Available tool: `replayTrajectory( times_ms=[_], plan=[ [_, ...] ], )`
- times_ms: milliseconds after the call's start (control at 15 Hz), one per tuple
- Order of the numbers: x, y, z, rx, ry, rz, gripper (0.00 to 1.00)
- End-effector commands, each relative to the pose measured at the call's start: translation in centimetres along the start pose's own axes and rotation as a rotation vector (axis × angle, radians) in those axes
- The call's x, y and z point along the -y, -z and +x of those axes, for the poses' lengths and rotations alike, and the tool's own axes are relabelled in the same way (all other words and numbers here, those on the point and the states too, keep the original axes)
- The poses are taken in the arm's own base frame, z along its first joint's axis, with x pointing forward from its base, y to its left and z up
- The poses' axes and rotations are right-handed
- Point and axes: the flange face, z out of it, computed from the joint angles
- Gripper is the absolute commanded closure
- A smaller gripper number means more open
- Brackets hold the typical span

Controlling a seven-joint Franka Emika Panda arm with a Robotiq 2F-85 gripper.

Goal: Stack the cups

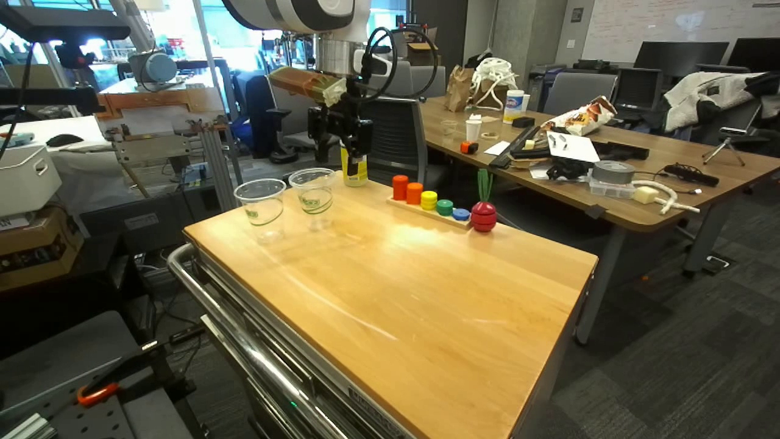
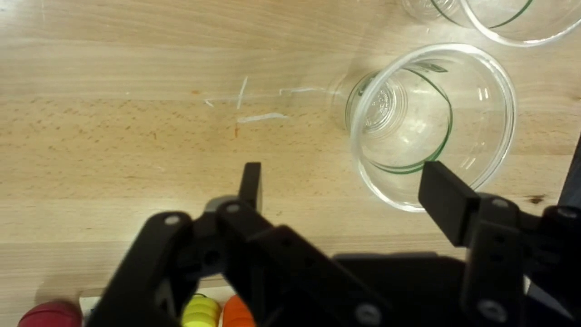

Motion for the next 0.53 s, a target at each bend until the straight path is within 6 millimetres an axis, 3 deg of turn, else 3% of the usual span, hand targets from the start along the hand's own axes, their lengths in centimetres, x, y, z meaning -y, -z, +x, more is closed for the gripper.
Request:
replayTrajectory(
  times_ms=[0,467],
  plan=[
    [0.6,0.1,0.8,0.003,0.024,-0.030,0.00],
    [1.3,-2.9,2.4,0.099,0.068,-0.046,0.00]
  ],
)
